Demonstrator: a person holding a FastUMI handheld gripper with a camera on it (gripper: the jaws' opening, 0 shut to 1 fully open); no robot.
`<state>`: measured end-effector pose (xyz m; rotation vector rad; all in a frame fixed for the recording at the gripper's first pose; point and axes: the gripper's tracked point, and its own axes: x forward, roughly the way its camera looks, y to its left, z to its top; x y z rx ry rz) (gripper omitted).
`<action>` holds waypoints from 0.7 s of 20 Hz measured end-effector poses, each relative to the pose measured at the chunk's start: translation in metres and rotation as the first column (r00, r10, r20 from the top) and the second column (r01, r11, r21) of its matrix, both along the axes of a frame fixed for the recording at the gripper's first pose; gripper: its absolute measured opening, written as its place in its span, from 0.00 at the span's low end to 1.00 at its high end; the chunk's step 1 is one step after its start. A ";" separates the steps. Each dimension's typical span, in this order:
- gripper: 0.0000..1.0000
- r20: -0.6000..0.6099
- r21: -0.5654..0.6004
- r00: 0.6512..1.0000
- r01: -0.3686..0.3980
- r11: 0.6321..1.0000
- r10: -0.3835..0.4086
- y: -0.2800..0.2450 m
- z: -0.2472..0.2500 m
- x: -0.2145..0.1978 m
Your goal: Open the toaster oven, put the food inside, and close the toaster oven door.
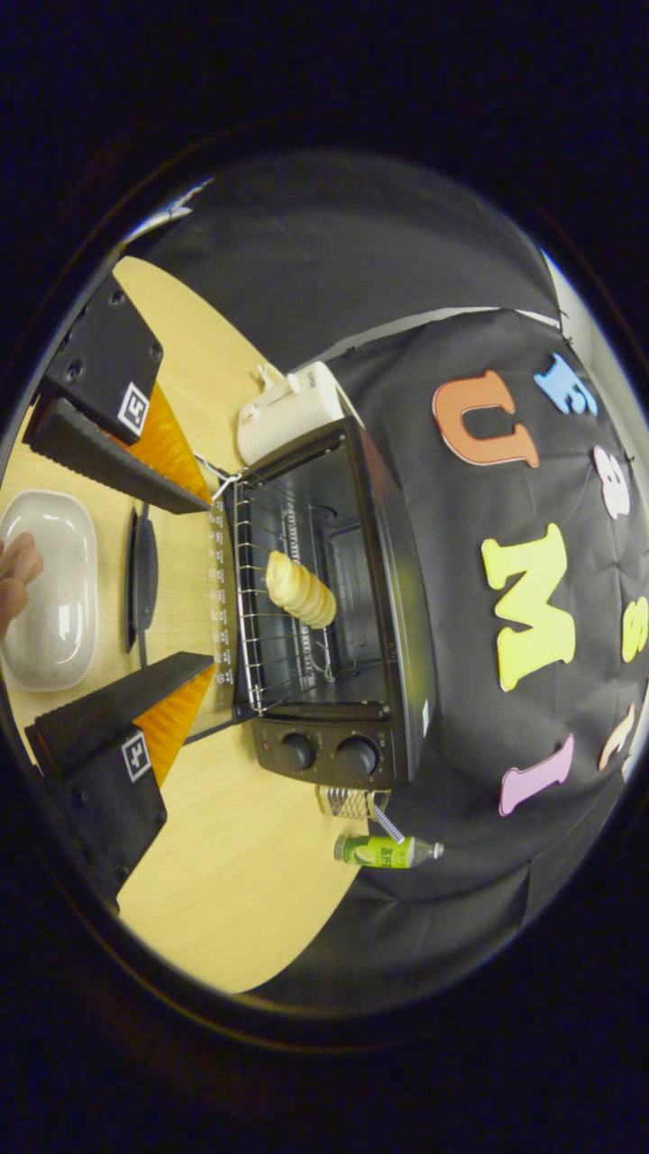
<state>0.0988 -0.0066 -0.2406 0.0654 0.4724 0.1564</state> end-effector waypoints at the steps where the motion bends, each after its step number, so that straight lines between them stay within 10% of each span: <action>1: 1.00 -0.020 -0.016 1.000 0.001 1.000 -0.001 0.004 -0.007 -0.005; 14: 1.00 -0.180 -0.165 0.980 0.054 0.985 -0.084 0.011 -0.080 -0.018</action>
